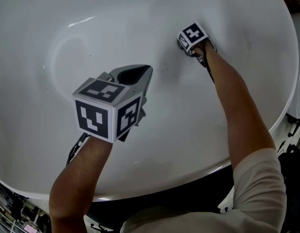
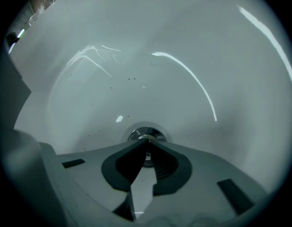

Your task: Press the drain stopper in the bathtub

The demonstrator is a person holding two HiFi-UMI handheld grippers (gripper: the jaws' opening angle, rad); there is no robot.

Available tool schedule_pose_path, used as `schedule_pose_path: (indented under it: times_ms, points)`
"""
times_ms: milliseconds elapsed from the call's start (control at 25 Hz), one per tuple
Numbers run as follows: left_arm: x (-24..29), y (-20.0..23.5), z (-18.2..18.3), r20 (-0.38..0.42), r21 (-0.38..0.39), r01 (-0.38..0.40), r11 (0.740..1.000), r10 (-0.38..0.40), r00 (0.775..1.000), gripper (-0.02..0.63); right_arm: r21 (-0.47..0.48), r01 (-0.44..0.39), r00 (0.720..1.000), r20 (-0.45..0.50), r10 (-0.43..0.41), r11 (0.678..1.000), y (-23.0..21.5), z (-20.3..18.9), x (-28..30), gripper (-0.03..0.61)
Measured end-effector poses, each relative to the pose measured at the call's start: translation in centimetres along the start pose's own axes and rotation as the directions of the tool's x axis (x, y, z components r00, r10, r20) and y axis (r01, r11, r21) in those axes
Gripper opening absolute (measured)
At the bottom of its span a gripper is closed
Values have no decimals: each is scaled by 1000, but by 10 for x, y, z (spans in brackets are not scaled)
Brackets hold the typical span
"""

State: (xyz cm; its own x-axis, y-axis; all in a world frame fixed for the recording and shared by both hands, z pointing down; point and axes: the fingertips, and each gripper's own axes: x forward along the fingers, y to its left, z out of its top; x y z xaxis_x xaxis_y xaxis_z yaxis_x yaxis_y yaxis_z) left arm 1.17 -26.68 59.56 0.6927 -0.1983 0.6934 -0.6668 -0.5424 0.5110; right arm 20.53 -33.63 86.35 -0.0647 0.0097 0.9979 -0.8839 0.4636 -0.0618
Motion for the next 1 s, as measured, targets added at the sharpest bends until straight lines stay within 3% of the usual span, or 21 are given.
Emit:
schedule_pose_path:
  times_ms: [440,1000]
  points:
    - [-1,-13,3,18,5,23,1000,-23,1000,6,-3,58,998,21,-58,998,0,0,1,43]
    - [-2,-14,7,35,15,26,1000,-27,999,6,24,47,998,32,-48,999,3,-2,-3,41]
